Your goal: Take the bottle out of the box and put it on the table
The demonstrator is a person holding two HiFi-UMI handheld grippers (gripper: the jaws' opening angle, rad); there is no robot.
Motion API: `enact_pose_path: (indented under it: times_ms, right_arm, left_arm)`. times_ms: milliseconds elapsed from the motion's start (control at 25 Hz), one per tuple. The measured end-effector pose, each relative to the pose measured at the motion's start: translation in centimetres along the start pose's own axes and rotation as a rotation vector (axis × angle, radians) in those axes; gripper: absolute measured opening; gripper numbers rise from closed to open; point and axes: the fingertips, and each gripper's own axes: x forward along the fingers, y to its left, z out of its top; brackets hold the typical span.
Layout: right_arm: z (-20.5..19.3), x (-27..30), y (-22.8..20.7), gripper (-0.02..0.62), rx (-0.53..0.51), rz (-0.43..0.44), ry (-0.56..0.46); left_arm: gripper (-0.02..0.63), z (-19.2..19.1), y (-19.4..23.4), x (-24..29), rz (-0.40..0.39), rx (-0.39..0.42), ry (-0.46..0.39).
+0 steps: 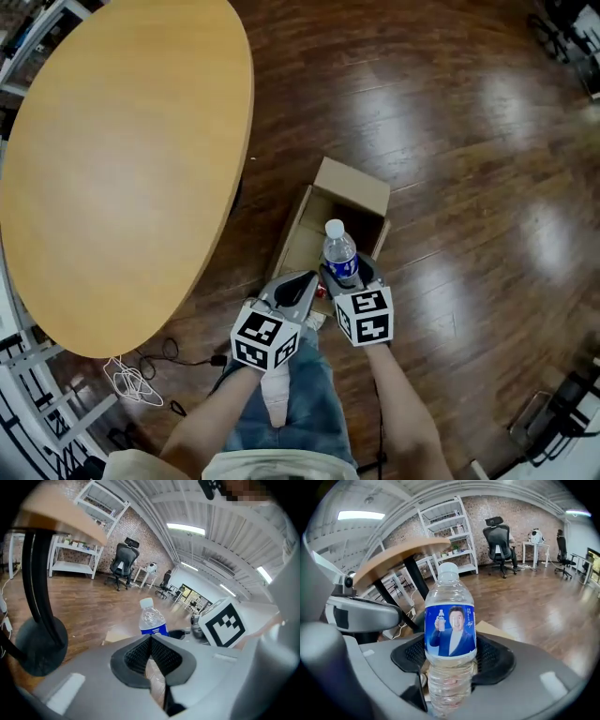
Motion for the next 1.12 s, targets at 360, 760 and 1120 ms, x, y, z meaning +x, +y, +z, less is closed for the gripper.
enact_pose_path:
  times_ms: [360,760,1120]
  right_arm:
    - [10.8,-10.6,6.9,0.285,-0.076,-0.010,-0.209]
    - [22.3,-18.2,17.2,0.287,-0.262,0.027,-0.408]
    - [27.3,-16.8,29.6,0.287,-0.365,0.121,-0.518]
  left_arm:
    - [-0.002,9.1,-4.4,-10.4,-0.005,0.048,-0.159]
    - [-0.002,20.4,-3.7,-22.0,0.011,0.081,-0.430]
    - [-0.003,22.2,3.2,-32.4,0.085,0.028,-0.590]
